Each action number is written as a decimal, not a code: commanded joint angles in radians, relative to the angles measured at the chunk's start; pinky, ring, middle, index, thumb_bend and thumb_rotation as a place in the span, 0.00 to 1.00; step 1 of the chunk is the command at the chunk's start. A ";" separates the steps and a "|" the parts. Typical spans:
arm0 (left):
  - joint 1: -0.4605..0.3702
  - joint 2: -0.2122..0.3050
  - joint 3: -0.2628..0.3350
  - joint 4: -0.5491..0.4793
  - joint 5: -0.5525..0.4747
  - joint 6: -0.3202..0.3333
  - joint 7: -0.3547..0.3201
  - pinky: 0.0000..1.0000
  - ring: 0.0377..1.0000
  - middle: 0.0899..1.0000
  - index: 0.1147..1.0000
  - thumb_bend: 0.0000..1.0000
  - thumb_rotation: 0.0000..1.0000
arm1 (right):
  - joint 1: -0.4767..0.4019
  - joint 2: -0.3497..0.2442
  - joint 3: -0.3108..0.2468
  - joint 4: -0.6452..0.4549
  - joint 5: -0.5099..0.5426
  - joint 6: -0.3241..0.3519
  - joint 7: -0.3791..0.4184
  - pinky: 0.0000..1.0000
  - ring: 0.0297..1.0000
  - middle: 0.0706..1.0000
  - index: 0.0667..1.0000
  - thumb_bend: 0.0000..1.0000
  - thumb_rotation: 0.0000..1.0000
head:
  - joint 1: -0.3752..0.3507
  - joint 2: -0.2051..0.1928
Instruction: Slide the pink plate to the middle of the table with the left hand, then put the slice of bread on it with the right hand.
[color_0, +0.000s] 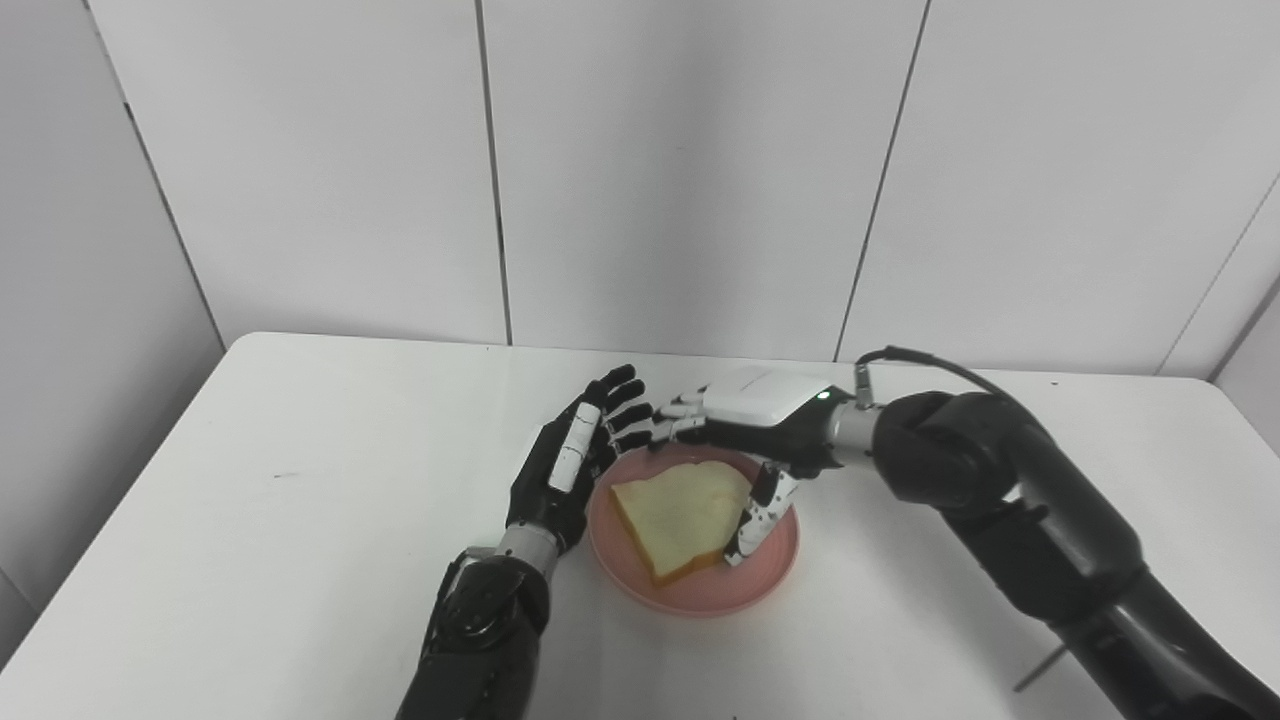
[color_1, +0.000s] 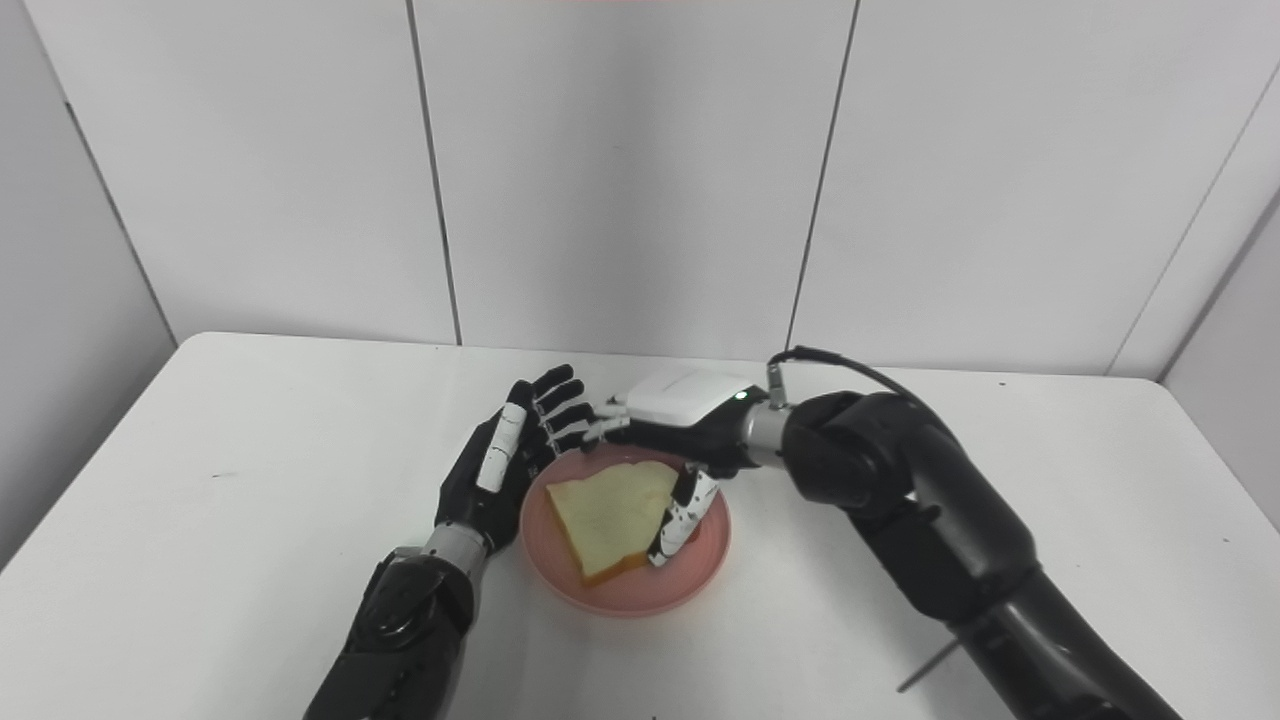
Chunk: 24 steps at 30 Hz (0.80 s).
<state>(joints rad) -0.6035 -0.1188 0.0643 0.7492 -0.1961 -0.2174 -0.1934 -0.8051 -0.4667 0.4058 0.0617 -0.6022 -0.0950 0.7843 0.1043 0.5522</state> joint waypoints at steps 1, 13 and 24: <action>0.045 -0.015 -0.003 0.044 -0.004 -0.002 -0.001 0.72 0.79 0.82 0.75 0.92 0.78 | 0.025 -0.006 -0.062 -0.030 0.050 -0.009 -0.088 0.96 0.99 0.92 0.82 1.00 0.33 | 0.000 0.000; 0.079 -0.009 0.001 -0.029 0.031 -0.044 0.052 0.79 0.86 0.85 0.77 0.91 0.79 | 0.213 0.204 -0.316 0.275 0.217 -0.106 -0.616 0.79 0.88 0.90 0.89 0.81 0.84 | -0.023 0.006; 0.128 0.000 0.003 -0.255 0.151 0.038 0.252 0.97 0.94 0.91 0.83 0.86 0.90 | 0.291 0.396 -0.488 0.333 0.463 -0.060 -0.785 0.93 0.95 0.90 0.91 0.78 1.00 | -0.067 0.023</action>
<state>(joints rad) -0.4755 -0.1251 0.0735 0.5173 -0.0779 -0.1819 0.0317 -0.4814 -0.0691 -0.0707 0.4114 -0.1554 -0.1350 0.0263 0.0368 0.5737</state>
